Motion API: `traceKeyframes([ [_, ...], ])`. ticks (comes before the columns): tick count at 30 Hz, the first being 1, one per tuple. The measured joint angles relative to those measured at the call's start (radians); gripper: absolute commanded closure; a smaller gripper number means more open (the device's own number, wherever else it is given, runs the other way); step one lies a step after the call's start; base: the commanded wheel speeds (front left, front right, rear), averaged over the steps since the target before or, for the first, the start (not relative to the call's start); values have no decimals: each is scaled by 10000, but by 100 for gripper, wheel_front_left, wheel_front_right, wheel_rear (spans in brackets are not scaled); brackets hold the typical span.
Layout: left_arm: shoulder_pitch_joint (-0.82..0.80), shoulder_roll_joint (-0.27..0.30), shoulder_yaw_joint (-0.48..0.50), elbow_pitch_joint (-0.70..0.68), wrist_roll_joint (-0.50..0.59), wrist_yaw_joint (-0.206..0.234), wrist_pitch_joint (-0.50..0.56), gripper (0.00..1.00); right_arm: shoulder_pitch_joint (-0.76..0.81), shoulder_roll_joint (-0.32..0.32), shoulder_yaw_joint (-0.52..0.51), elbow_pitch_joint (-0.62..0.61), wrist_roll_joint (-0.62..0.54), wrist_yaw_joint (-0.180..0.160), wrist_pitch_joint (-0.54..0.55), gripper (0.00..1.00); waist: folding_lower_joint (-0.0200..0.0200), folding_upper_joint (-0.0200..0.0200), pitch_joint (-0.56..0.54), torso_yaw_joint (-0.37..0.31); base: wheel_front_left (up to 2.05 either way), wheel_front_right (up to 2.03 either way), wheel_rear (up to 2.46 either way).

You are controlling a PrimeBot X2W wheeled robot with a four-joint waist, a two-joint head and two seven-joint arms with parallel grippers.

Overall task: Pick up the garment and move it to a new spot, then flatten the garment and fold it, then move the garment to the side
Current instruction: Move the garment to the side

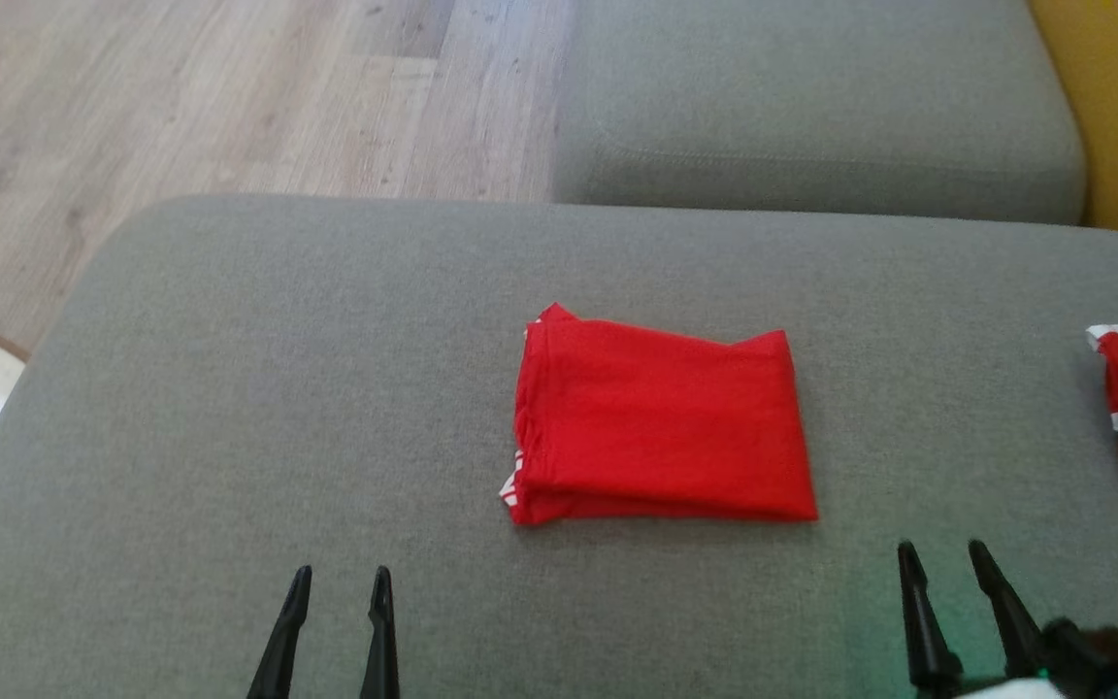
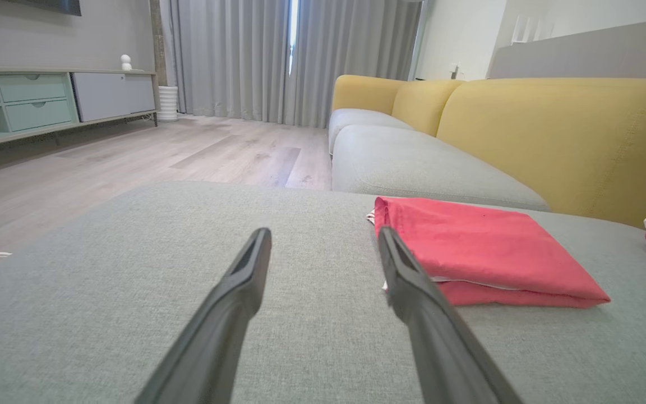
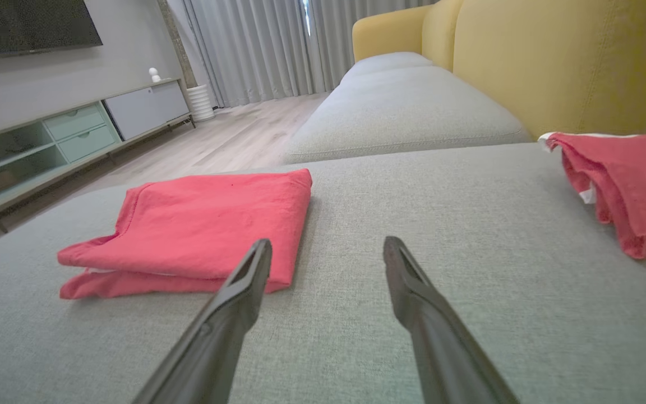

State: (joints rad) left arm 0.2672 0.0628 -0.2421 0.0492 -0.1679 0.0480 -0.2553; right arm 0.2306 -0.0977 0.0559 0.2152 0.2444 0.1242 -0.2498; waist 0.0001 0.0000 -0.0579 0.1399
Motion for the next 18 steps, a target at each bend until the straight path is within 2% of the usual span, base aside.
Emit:
traceKeyframes([
  [6,-332,-4,-359,-236,-397,-84,0,0,-1405,-130,435,1331,677,0,151,0,1,0,425,165,0,0,0],
  [11,-540,-6,-669,-245,-316,-144,0,0,-2675,-366,650,2499,1453,0,1009,0,0,0,833,335,0,0,0],
  [18,-1283,-25,-918,-249,-71,-31,0,0,-4823,-564,1384,3983,3446,0,2658,0,2,0,1502,634,0,0,0],
])
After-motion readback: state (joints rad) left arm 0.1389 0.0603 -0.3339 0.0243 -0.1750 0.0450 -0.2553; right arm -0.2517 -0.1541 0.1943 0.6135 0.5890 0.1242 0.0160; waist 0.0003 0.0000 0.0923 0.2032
